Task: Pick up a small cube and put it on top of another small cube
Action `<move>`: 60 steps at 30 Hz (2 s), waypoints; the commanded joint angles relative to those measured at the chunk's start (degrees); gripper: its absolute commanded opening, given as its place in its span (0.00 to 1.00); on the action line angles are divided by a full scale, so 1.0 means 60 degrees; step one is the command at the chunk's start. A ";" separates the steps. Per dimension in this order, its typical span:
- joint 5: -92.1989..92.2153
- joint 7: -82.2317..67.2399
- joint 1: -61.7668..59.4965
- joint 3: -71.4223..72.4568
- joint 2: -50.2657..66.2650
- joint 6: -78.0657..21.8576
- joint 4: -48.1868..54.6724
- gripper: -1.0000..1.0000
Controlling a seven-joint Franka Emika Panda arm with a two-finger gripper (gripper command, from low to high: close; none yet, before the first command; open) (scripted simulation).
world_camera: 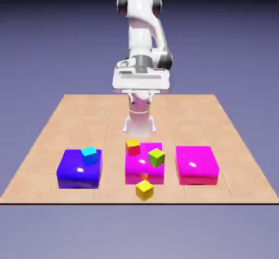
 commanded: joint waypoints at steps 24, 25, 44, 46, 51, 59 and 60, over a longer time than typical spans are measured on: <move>0.0999 -0.9968 -0.2769 0.2163 0.6772 -0.6536 0.5684 0.50; 0.1040 -1.0383 -0.2884 0.2253 0.7055 -0.6808 0.5921 0.50; 0.1831 -1.8274 -0.5076 0.3964 1.2416 -1.1983 1.0420 0.50; 0.1914 -1.9104 -0.5307 0.4145 1.2980 -1.2527 1.0894 0.50; 0.2122 -2.1181 -0.5884 0.4595 1.4391 -1.3889 1.2078 0.50; 0.2334 -2.2997 -0.6275 0.4945 1.5427 -1.3944 1.1953 0.50; 0.2351 -2.3069 -0.6258 0.4946 1.5410 -1.3612 1.1607 0.50</move>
